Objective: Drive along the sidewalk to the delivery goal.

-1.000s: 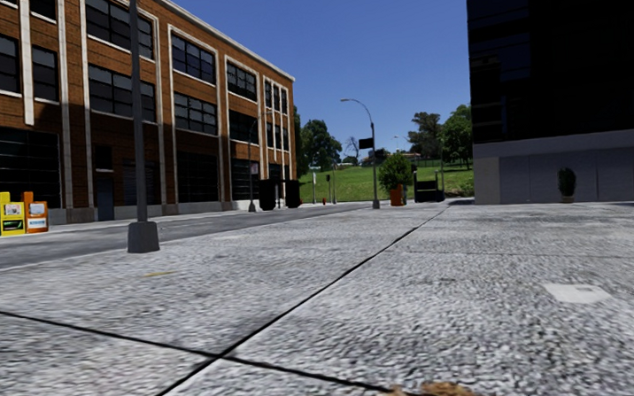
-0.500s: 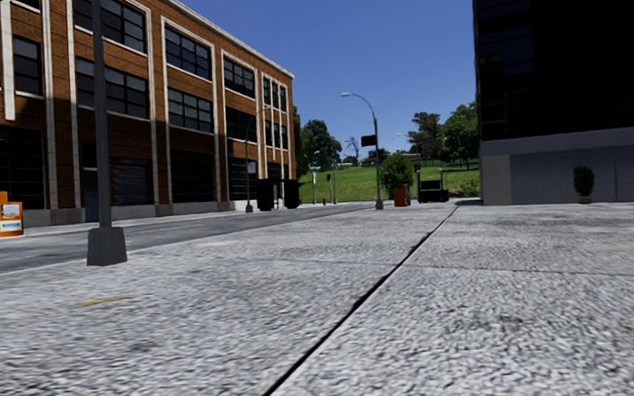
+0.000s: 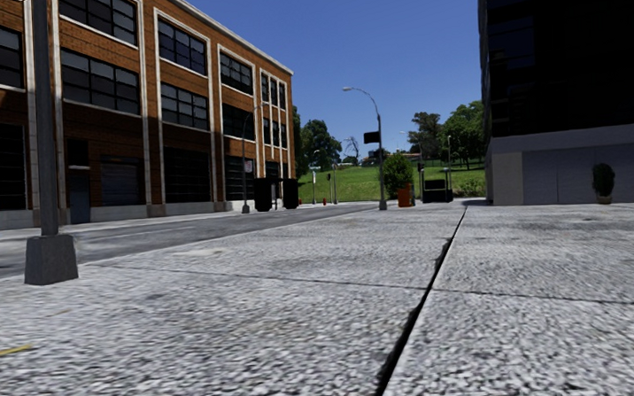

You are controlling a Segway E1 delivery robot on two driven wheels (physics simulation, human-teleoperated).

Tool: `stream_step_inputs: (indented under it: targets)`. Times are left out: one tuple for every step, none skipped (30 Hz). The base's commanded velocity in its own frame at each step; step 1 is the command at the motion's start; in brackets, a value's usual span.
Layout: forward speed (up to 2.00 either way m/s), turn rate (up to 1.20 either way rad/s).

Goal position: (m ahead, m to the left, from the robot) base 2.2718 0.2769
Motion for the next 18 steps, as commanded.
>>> stream_step_inputs:
  targets:
    - [2.0, 0.0]
    - [2.0, 0.0]
    - [2.0, 0.0]
    - [2.0, 0.0]
    - [2.0, 0.0]
    - [2.0, 0.0]
    - [2.0, 0.0]
    - [2.0, 0.0]
    - [2.0, 0.0]
    - [2.0, 0.0]
    - [2.0, 0.0]
    - [2.0, 0.0]
    - [2.0, 0.0]
    - [2.0, 0.0]
    - [2.0, 0.0]
    - [2.0, 0.0]
    - [1.97, 0.0]
    - [1.84, 0.0]
